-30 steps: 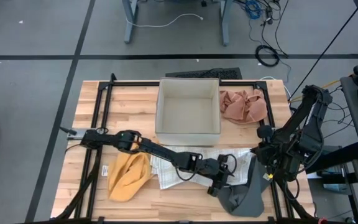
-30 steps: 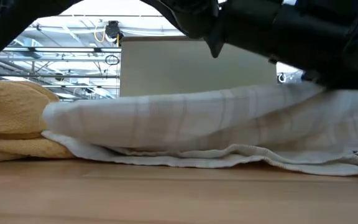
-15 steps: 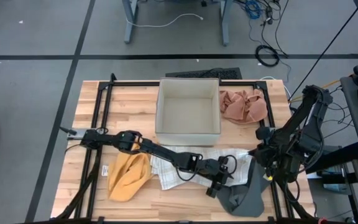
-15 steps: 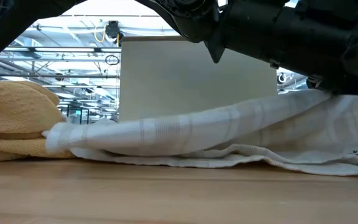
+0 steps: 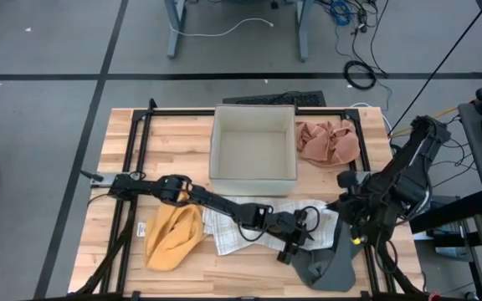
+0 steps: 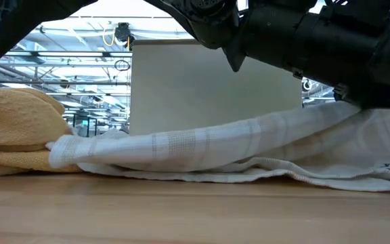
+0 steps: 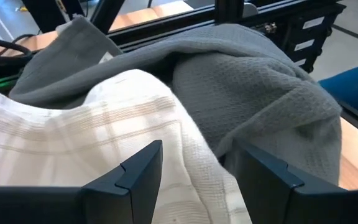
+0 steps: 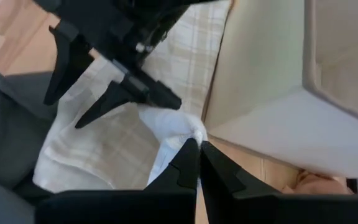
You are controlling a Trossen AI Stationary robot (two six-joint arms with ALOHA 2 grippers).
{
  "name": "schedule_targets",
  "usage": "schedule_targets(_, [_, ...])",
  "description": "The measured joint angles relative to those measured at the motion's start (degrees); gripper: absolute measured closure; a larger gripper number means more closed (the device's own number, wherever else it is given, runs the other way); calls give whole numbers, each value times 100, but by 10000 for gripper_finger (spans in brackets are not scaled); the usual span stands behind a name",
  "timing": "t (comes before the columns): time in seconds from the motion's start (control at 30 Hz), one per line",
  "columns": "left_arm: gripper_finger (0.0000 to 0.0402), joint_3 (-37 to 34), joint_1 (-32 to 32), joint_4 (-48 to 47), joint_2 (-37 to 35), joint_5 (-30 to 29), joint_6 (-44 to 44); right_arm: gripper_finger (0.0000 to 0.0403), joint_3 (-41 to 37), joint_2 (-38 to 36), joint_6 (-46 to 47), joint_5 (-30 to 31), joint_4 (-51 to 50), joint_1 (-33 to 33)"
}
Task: Fold towel
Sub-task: Fold the white towel with brown checkered lines
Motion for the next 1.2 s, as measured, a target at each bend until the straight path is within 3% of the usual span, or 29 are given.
schedule_targets(0.4, [214, -2, 23, 216, 380, -330, -105, 403, 0, 4, -656, -15, 492, -556])
schedule_targets(0.8, [365, -4, 87, 150, 225, -126, 1, 403, 0, 4, -620, -44, 488, -599])
schedule_targets(0.9, [391, -4, 101, -122, 43, -52, 128, 403, 0, 4, -562, -95, 449, -599])
schedule_targets(1.2, [397, -2, 65, -2116, -489, -166, 552, 403, 0, 2, 56, -907, 143, -566])
